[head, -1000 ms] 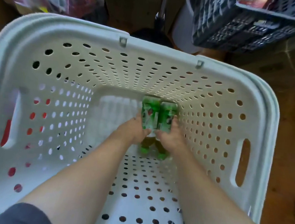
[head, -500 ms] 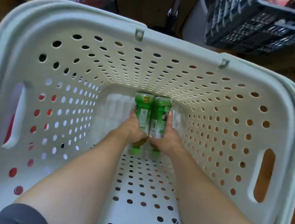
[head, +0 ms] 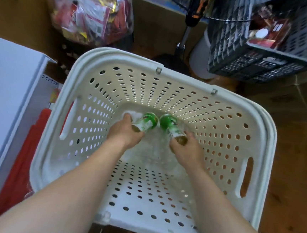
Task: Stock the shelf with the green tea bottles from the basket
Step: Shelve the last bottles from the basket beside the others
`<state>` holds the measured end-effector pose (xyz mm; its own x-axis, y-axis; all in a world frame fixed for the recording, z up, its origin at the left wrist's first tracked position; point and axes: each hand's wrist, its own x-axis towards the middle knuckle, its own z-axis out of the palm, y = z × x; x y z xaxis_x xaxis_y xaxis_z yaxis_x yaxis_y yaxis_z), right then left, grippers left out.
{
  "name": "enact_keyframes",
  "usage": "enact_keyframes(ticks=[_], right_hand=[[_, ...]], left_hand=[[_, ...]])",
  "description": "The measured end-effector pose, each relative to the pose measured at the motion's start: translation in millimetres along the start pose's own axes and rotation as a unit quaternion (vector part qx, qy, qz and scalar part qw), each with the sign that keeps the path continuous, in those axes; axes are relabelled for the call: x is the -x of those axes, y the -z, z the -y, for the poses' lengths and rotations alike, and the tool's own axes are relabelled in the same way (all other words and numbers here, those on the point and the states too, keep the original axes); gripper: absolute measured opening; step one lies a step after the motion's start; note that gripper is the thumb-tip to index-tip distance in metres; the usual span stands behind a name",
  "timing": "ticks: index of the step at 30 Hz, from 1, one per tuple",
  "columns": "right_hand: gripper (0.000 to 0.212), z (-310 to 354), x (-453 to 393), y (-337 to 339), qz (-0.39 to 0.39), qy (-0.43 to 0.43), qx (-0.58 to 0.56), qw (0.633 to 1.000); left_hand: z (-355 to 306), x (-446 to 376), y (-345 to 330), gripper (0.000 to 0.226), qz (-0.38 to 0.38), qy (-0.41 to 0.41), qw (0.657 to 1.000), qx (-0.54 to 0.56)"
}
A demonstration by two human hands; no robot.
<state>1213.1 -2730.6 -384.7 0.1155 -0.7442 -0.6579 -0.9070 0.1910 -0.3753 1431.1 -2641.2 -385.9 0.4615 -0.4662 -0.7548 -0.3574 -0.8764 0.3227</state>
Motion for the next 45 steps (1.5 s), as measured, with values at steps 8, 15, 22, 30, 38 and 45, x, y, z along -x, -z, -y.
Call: enact_keyframes(ticks=[8,15,22,30,38,45], right_hand=[[0.052,48.2,-9.1,24.8,-0.094,0.113,-0.008,0.989],[0.048,49.4,-19.3,4.0,-0.087,0.187,-0.029,0.978],[0.044,47.0,-21.4,7.9,-0.018,0.216,-0.053,0.975],[0.034,71.4,-16.8,31.6,-0.014,0.229,-0.001,0.973],[0.031,113.2,39.8,71.1,-0.036,0.292,-0.023,0.955],[0.041,175.3,91.0,124.0,-0.048,0.398,0.018,0.916]], left_hand=[[-33.7,5.8,31.0,0.039,-0.024,-0.092,0.993,-0.066],[-32.5,-0.8,13.9,0.054,-0.022,-0.141,0.988,0.065],[-25.6,-3.0,2.7,0.065,-0.001,-0.178,0.975,0.137],[-21.8,14.5,16.6,0.042,-0.038,-0.159,0.974,0.156],[-26.2,69.8,78.7,0.058,-0.105,-0.208,0.946,0.224],[-36.2,135.9,144.2,0.056,-0.192,-0.248,0.914,0.257]])
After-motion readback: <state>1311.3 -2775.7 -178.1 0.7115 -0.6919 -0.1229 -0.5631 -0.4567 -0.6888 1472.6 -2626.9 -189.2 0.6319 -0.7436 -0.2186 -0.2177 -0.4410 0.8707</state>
